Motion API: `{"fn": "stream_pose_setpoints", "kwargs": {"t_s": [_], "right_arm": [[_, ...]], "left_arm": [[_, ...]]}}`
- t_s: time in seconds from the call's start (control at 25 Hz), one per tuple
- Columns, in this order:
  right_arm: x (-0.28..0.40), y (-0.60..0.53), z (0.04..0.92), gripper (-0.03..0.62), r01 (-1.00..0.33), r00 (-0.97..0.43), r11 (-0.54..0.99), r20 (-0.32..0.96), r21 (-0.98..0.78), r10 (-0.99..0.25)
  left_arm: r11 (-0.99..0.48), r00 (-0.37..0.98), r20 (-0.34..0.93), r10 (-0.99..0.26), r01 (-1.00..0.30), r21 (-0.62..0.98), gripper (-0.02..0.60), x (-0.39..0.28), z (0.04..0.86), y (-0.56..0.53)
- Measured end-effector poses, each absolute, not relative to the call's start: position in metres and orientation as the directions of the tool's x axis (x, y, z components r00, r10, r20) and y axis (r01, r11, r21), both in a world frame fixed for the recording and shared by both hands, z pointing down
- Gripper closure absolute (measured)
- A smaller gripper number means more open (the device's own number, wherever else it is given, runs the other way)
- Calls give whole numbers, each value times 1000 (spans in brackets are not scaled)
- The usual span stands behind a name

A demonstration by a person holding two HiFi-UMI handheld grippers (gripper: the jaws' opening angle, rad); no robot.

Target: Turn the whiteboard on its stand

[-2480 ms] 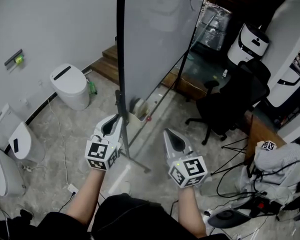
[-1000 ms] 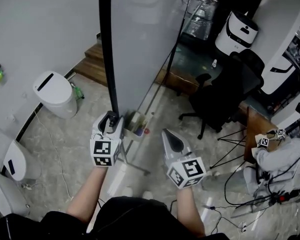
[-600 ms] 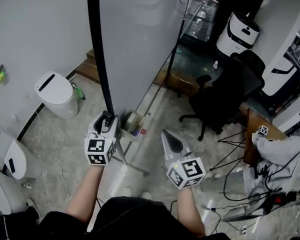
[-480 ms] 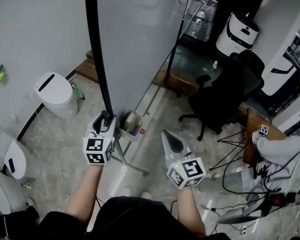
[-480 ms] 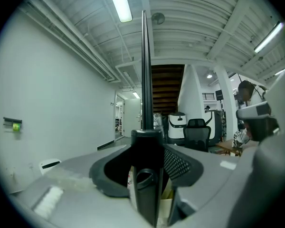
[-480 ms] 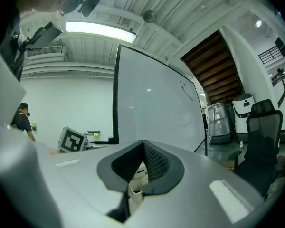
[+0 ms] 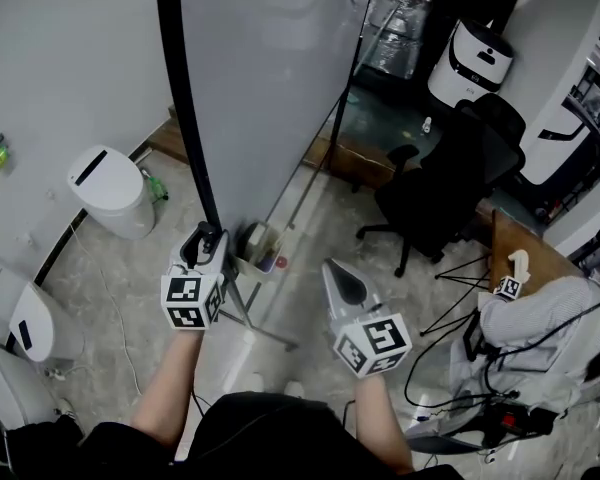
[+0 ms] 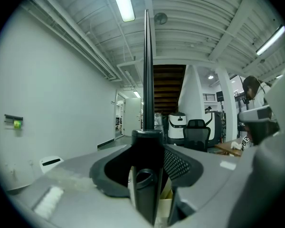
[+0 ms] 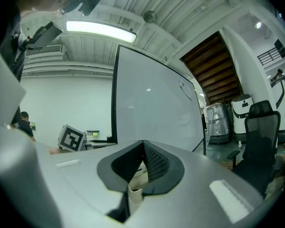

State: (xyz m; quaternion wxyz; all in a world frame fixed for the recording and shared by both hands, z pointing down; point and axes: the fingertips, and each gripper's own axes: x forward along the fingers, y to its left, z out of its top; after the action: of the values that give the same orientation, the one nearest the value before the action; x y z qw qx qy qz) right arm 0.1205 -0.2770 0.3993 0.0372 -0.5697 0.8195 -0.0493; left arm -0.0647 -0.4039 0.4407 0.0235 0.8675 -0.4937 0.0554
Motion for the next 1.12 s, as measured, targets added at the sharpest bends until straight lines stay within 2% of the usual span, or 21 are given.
{"fn": "stream_pose_setpoints", "kwargs": {"t_s": [1.12], "right_arm": [[67,-245,393,586,-919,-377,376,-16,-117,-926]], "left_arm": [[-528,523,116,-845,-849,-16,382,-101,438,-337]]}}
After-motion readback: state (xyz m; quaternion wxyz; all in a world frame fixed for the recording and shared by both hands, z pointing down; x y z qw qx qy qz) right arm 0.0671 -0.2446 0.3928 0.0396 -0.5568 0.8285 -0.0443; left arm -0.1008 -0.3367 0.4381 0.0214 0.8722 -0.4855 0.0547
